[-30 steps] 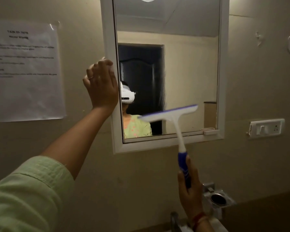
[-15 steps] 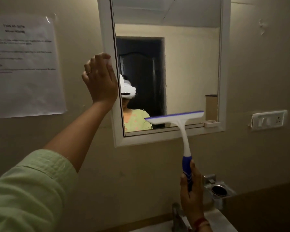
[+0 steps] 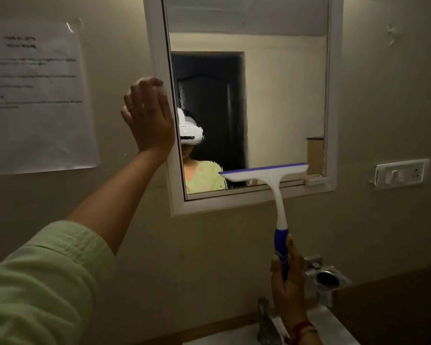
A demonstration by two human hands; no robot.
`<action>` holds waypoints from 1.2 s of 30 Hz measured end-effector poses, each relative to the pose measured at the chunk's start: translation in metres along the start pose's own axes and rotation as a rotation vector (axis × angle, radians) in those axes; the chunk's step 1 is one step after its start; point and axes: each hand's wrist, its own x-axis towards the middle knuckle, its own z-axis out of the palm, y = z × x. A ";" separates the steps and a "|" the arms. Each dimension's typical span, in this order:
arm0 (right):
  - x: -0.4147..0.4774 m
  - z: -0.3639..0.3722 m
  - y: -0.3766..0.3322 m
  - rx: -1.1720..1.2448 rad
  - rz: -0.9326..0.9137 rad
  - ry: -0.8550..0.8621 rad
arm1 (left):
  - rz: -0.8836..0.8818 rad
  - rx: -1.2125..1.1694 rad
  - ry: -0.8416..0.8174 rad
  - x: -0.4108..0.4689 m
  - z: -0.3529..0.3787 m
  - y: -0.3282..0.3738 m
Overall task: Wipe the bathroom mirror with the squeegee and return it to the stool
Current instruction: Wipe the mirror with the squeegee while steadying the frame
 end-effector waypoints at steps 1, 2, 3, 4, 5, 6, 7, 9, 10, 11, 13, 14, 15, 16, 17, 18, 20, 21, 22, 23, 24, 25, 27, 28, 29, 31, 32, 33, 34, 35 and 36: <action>-0.003 0.000 0.001 0.009 0.018 -0.003 | 0.002 0.003 -0.003 0.001 0.000 0.000; -0.002 -0.001 0.001 0.018 0.035 -0.001 | 0.003 0.001 -0.005 0.001 0.000 0.000; 0.001 -0.001 -0.001 0.028 0.038 0.007 | 0.002 -0.008 -0.005 0.001 0.001 -0.001; 0.007 -0.002 -0.005 0.046 0.033 0.015 | -0.004 -0.020 -0.002 0.000 0.001 -0.002; 0.014 -0.002 -0.010 0.070 0.030 0.023 | -0.013 -0.028 0.006 0.000 0.003 -0.003; 0.022 -0.003 -0.014 0.094 0.027 0.027 | -0.023 -0.028 0.015 0.000 0.003 -0.004; 0.029 -0.003 -0.018 0.109 0.025 0.025 | -0.038 -0.026 0.017 0.000 0.004 -0.005; 0.035 -0.003 -0.021 0.108 0.014 0.023 | -0.063 -0.027 0.010 -0.001 0.005 -0.005; 0.034 -0.003 -0.020 0.096 0.010 0.022 | -0.065 -0.034 0.015 -0.001 0.005 -0.005; 0.030 -0.003 -0.018 0.080 0.013 0.022 | -0.067 -0.041 0.021 -0.001 0.005 -0.005; 0.013 -0.003 -0.009 0.042 0.026 0.028 | -0.080 -0.042 0.003 -0.003 0.004 -0.005; 0.004 -0.004 -0.005 0.025 0.042 0.031 | -0.082 -0.040 -0.003 -0.004 0.004 -0.005; -0.004 -0.004 -0.003 0.016 0.063 0.030 | -0.080 -0.042 -0.002 -0.004 0.003 -0.004; -0.008 -0.005 -0.001 0.012 0.079 0.026 | -0.081 -0.047 0.003 -0.004 0.002 -0.004; -0.009 -0.006 -0.001 0.010 0.081 0.024 | -0.087 -0.052 0.009 -0.003 0.001 -0.003; -0.007 -0.006 -0.002 0.008 0.072 0.028 | -0.093 -0.055 0.015 -0.003 0.000 -0.002; 0.005 -0.008 -0.007 0.018 0.032 0.045 | -0.097 -0.054 0.028 -0.002 -0.001 -0.002; 0.012 -0.008 -0.010 0.022 0.013 0.050 | -0.100 -0.051 0.029 -0.002 -0.001 -0.002; 0.016 -0.008 -0.011 0.020 -0.006 0.053 | -0.104 -0.045 0.028 -0.002 -0.001 -0.002; 0.018 -0.008 -0.011 0.013 -0.019 0.056 | -0.108 -0.040 0.028 -0.002 -0.001 -0.002; 0.017 -0.007 -0.011 0.001 -0.020 0.057 | -0.115 -0.035 0.024 -0.003 -0.001 -0.002; 0.013 -0.007 -0.010 -0.012 -0.012 0.058 | -0.124 -0.028 0.019 -0.003 -0.001 -0.002; -0.002 -0.007 -0.008 -0.031 0.034 0.052 | -0.141 -0.018 0.006 -0.003 -0.001 -0.001; -0.008 -0.007 -0.008 -0.036 0.055 0.047 | -0.150 -0.001 -0.007 -0.003 -0.001 -0.002; -0.012 -0.008 -0.008 -0.034 0.068 0.042 | -0.166 0.033 -0.038 -0.003 -0.001 -0.002; -0.011 -0.012 -0.014 -0.024 0.074 0.042 | -0.213 0.097 -0.126 -0.005 -0.001 -0.002; -0.005 -0.013 -0.017 -0.024 0.062 0.049 | -0.225 0.111 -0.155 -0.005 -0.001 -0.002; 0.002 -0.015 -0.021 -0.024 0.046 0.056 | -0.231 0.119 -0.167 -0.006 -0.001 -0.001; 0.010 -0.016 -0.025 -0.021 0.032 0.066 | -0.230 0.126 -0.169 -0.005 -0.001 -0.001; 0.016 -0.016 -0.027 -0.015 0.021 0.074 | -0.228 0.132 -0.169 -0.005 -0.002 -0.001; 0.019 -0.016 -0.027 -0.013 0.014 0.083 | -0.221 0.137 -0.169 -0.005 -0.002 0.000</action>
